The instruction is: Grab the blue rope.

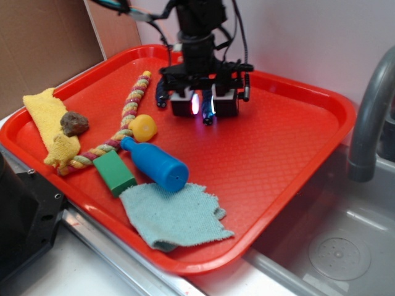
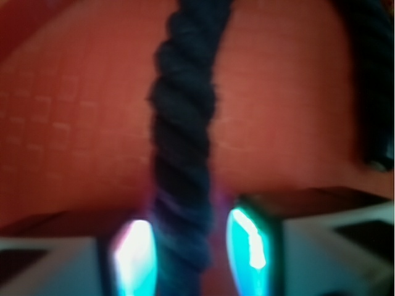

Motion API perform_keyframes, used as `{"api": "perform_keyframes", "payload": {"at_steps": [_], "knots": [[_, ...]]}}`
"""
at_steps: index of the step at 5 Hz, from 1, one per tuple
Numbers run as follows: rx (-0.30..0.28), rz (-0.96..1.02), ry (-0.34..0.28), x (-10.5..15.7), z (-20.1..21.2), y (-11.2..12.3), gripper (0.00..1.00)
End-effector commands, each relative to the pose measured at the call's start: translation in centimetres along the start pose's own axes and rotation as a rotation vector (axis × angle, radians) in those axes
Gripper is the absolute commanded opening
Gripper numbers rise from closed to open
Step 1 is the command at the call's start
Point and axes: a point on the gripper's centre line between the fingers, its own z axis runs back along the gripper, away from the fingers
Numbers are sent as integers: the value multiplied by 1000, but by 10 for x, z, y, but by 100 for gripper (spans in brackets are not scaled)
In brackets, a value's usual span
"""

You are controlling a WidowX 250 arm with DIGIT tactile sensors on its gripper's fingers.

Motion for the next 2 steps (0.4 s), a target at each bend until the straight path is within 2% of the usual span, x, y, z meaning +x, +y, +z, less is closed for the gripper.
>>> {"api": "perform_keyframes", "payload": {"at_steps": [1, 2], "knots": [[43, -205, -35, -9, 70, 21, 0], [48, -318, -138, -25, 120, 29, 0]]}}
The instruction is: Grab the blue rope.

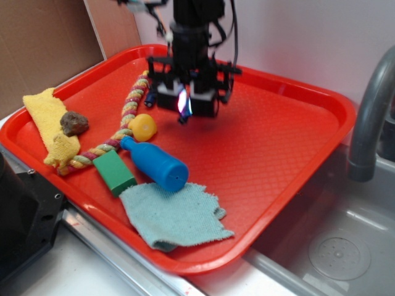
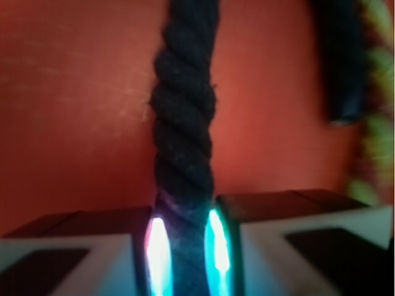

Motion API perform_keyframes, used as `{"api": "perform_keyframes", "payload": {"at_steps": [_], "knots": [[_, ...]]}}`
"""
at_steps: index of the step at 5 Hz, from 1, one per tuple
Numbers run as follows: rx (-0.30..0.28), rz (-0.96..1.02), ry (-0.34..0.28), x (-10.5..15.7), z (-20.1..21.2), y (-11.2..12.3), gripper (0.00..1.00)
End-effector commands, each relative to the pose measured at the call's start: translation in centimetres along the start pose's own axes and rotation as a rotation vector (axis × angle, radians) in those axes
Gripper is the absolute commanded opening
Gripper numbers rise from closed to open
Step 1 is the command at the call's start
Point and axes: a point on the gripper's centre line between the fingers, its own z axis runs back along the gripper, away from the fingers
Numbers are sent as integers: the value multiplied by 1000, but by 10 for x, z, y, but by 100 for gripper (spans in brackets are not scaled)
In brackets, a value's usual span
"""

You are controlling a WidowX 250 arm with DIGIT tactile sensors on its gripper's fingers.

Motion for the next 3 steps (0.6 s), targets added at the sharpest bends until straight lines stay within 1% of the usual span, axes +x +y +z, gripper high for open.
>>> {"api": "perform_keyframes", "payload": {"at_steps": [1, 2, 3], "knots": [[-54, -156, -209, -33, 117, 24, 0], [-81, -182, -249, -58, 165, 32, 0], [-93, -221, -251, -63, 204, 33, 0]]}}
